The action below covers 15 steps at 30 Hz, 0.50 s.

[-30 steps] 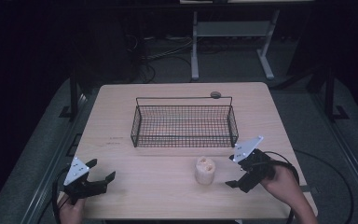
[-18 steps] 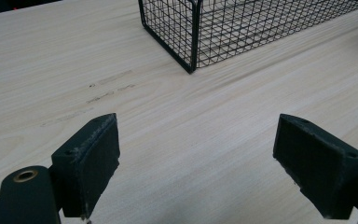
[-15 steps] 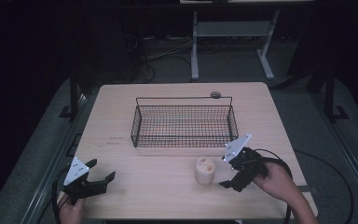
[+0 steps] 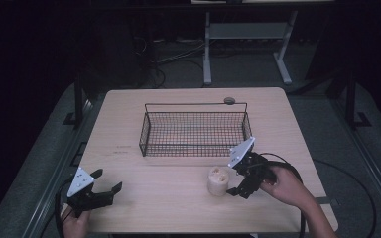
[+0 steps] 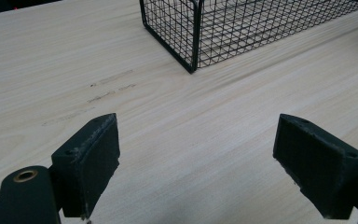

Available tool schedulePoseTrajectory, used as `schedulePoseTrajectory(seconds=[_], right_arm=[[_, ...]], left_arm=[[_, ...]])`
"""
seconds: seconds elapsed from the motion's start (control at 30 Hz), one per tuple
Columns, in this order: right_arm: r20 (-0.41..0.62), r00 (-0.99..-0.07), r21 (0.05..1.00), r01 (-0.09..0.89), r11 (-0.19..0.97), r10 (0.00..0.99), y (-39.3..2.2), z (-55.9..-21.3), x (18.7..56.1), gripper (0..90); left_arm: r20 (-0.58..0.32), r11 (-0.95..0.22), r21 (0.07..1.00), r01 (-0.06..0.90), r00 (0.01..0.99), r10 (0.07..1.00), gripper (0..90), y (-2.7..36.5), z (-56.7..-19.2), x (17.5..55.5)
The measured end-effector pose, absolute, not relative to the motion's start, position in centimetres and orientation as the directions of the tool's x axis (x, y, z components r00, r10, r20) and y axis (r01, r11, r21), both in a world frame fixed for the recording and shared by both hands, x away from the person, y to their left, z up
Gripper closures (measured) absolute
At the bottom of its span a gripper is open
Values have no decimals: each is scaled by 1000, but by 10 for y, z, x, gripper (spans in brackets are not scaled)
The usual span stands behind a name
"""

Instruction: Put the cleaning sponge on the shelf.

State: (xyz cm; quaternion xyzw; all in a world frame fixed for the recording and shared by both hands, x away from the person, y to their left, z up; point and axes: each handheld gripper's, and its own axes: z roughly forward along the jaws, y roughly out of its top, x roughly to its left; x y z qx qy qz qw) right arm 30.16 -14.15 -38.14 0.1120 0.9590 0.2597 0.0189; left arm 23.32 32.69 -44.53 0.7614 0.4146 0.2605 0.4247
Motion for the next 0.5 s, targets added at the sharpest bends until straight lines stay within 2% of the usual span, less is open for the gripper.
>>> schedulePoseTrajectory(seconds=[0.5], right_arm=[[24,-979,455,192,869,204,-123,-380,313,147]], left_arm=[[40,-290,865,410,518,854,137,327,-445,233]])
